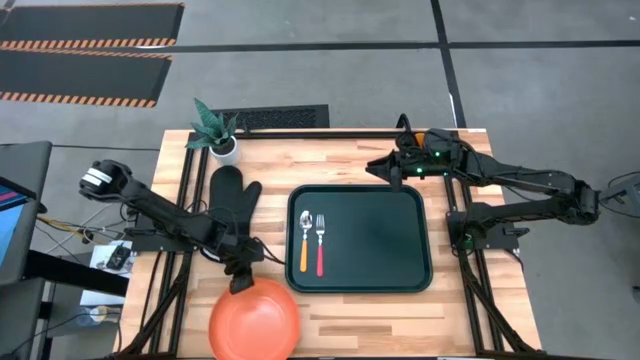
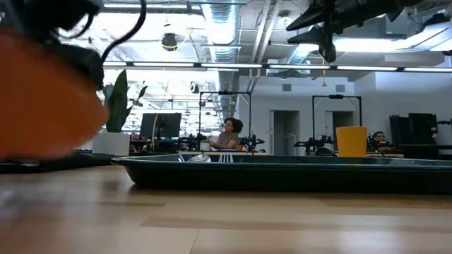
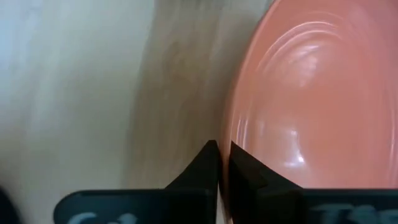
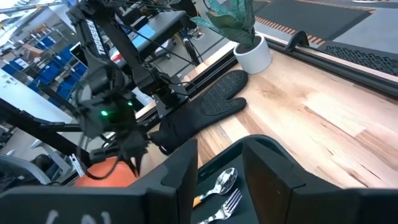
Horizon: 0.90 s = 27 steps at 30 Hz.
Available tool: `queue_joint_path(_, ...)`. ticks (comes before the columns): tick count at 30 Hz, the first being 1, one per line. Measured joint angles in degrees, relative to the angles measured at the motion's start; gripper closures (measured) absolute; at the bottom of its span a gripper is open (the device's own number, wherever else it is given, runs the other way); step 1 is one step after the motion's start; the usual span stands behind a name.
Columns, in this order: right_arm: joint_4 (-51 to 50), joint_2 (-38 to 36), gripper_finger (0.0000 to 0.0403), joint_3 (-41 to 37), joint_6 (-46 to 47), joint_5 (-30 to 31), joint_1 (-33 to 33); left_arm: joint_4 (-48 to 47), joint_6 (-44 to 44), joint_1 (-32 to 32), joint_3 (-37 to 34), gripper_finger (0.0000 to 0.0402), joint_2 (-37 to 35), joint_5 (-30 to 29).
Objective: Pick and place plate/cup/fork/spoon on tray
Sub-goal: Put the orange plate to the right of the pink fork on the black tray
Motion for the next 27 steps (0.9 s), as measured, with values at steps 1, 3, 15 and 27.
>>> queue_joint_path(1, -0.27, 0.02, 0.0253, 0.00, 0.00, 0.00, 0.02, -0.78, -1.47, -0.02, 0.49, 0.0401, -0.70, 0.09)
queue_joint_path(3, -0.77, 0.02, 0.0254, 0.00, 0.00, 0.00, 0.01, -3.82, -5.08, -0.04, 1.40, 0.0401, -2.62, 0.26)
queue_joint_path(15, 0.40, -0.09, 0.0264, 0.00, 4.46, -0.03, -1.14, -22.42, -28.48, 5.26, 10.29, 0.0401, -12.82, -16.83)
queue_joint_path(27, 9.92, -2.46, 0.0279, 5.64, 4.79, -3.39, -3.53, -22.89, -11.40, 22.09, 26.48, 0.0401, 0.48, -20.96)
